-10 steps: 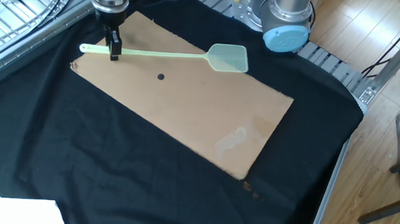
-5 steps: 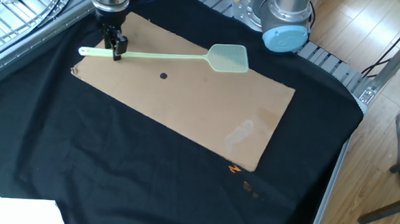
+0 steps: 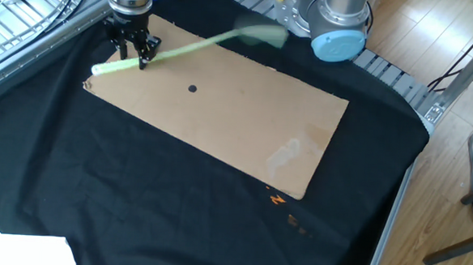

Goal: Swat with a flyswatter

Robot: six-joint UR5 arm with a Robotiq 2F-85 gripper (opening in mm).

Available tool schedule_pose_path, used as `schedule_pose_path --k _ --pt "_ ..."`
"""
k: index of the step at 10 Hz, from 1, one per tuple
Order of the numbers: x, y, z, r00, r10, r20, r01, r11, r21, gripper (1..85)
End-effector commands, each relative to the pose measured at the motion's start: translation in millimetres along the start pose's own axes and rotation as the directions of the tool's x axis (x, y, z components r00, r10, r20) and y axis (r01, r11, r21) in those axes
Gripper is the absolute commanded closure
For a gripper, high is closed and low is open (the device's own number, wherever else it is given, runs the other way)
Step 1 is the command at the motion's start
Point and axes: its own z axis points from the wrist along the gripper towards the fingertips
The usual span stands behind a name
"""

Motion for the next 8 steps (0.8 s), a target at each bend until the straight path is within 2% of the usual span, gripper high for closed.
schedule_pose_path --k 1,3,4,5,6,7,8 --pt "2.2 -0.9 -1.3 1.000 -0.010 -0.012 0.010 1.000 -0.001 45.0" --pt "2.5 0.3 -2.2 0.999 -0.045 -0.011 0.045 0.999 -0.007 50.3" --pt "6.8 -1.8 -2.6 0.999 -0.015 -0.029 0.015 1.000 0.002 59.3" --pt "7.9 -1.9 -4.3 0.999 -0.016 -0.040 0.016 1.000 0.006 63.3" --pt "1.9 3.4 -6.5 0.999 0.036 -0.036 -0.036 0.999 -0.002 69.3" --pt "-2.1 6.0 -10.2 0.996 0.081 -0.039 -0.081 0.997 -0.008 83.3" --pt "-6.0 4.4 -13.5 0.995 0.088 -0.037 -0.088 0.996 -0.010 83.7"
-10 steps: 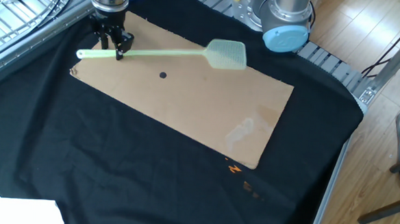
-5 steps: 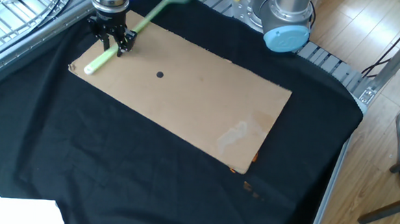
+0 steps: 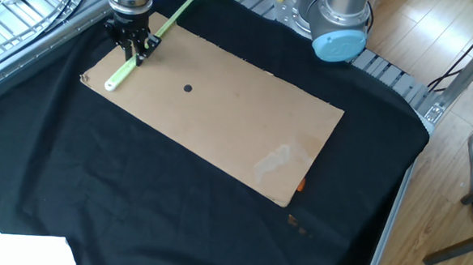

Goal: Swat with a flyswatter

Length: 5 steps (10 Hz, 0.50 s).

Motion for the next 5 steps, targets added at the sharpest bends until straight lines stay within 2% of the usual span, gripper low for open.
schedule_pose_path --k 1,2,3,4,5 --pt "-6.0 -0.1 -9.1 0.998 0.059 -0.009 -0.059 0.998 -0.010 83.7" --pt "-12.0 -2.7 -10.2 0.996 0.093 0.000 -0.093 0.996 -0.001 83.7" --pt "-13.8 -4.8 -11.6 0.997 0.074 -0.008 -0.074 0.997 0.008 83.7" --pt "-18.9 -2.6 -14.9 0.997 0.081 -0.003 -0.081 0.997 0.000 84.3" --pt "-22.2 -0.4 -20.9 0.996 0.083 -0.019 -0.083 0.997 -0.005 84.3"
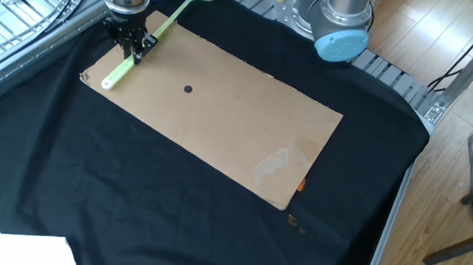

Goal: Swat with a flyswatter

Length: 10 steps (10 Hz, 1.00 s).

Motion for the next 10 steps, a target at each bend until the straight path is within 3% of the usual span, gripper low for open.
schedule_pose_path --k 1,4,6,8,10 --pt "-8.0 6.4 -17.2 0.998 0.034 -0.054 -0.034 0.999 -0.015 84.3" --pt "-32.9 30.3 -29.0 0.996 0.053 -0.066 -0.058 0.996 -0.073 84.3" --pt "-56.9 42.6 -45.5 0.996 0.037 -0.084 -0.043 0.997 -0.060 84.3" --pt "-78.6 69.9 -61.0 0.992 0.066 -0.104 -0.074 0.994 -0.082 84.3" --pt "-106.2 90.8 -69.7 0.994 0.071 -0.086 -0.076 0.995 -0.059 84.3"
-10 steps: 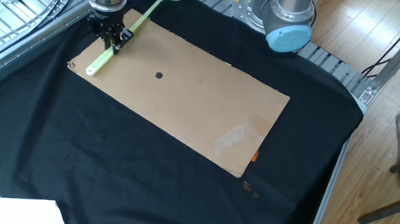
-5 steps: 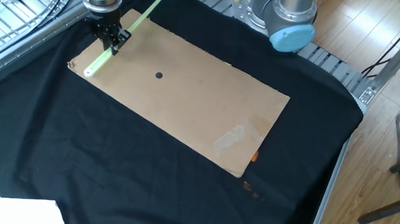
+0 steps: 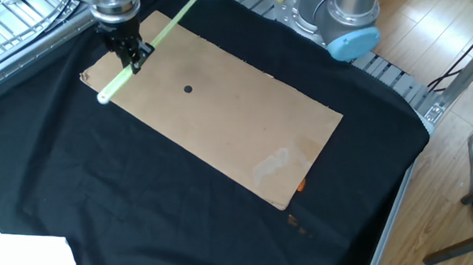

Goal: Swat with a flyswatter

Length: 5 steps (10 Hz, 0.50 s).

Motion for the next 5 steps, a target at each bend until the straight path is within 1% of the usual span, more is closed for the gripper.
schedule_pose_path --k 1,2,3,4,5 --pt "-41.2 48.7 -18.6 0.999 0.024 0.023 -0.023 1.000 -0.016 84.3" --pt "-53.4 64.3 -22.1 0.999 0.025 0.035 -0.025 1.000 -0.013 84.3" --pt "-59.4 78.0 -21.8 0.999 0.035 0.033 -0.035 0.999 0.002 84.3" --pt "-61.2 83.9 -18.6 0.999 0.031 0.038 -0.031 1.000 0.000 84.3" --pt "-61.3 83.9 -18.2 0.999 0.023 0.037 -0.023 1.000 0.002 84.3"
